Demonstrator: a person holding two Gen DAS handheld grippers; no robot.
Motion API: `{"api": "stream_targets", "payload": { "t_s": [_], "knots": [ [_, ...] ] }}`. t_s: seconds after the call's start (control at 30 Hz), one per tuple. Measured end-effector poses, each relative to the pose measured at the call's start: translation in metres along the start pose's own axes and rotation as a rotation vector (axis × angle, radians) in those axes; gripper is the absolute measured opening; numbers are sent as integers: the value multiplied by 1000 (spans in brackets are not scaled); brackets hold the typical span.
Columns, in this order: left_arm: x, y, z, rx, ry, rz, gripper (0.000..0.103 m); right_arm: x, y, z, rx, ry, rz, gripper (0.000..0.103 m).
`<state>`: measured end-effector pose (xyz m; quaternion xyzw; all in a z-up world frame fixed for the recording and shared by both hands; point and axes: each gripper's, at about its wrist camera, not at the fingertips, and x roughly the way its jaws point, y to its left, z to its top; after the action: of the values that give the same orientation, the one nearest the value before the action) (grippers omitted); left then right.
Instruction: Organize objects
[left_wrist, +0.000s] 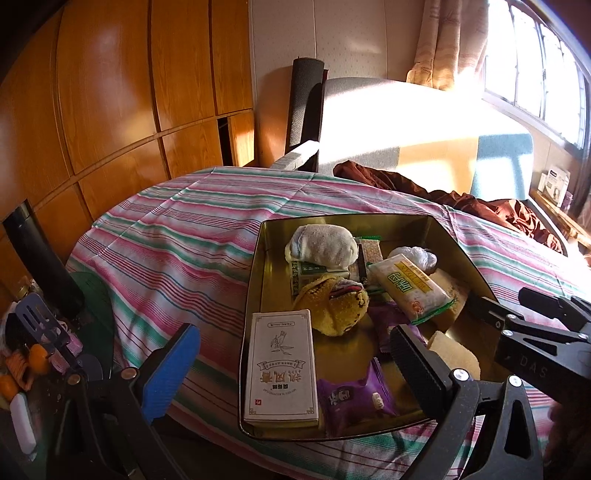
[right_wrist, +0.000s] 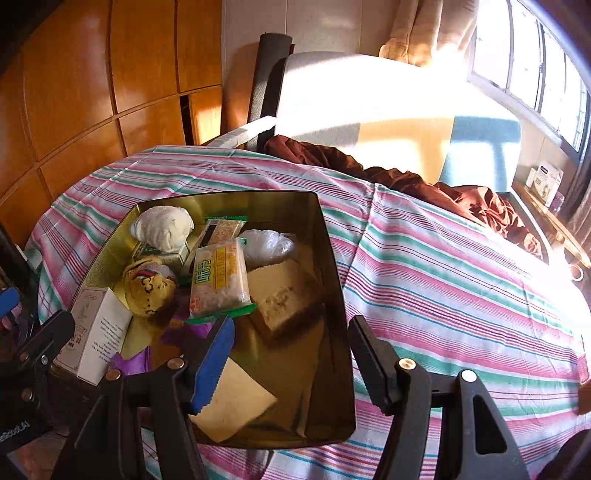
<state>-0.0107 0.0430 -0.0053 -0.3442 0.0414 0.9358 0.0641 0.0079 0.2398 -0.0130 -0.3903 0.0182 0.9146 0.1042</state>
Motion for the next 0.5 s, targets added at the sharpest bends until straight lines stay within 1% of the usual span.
{"api": "stream_targets", "payload": {
  "t_s": [0.07,0.13,0.2,0.3,0.43,0.5],
  "knots": [
    [-5,-8,-2,15,-17,27,103,-9,-4,-5,15,-35,-30,65],
    [-8,-11,-4,6,-20,1,103,-18,-8,-8,30,-69,-50,65],
    [-10,-9,-6,-28,-10,-38,103,-23,-13,-9,48,-88,-67,65],
    [-12,-6,-8,-81,-7,-52,103,-26,-16,-7,66,-97,-70,65],
    [-15,-6,-11,-76,-31,-3,103,-22,-13,-9,63,-78,-51,65],
    [-16,-6,-12,-68,-33,3,103,-20,-9,-10,54,-67,-42,65]
  ]
}}
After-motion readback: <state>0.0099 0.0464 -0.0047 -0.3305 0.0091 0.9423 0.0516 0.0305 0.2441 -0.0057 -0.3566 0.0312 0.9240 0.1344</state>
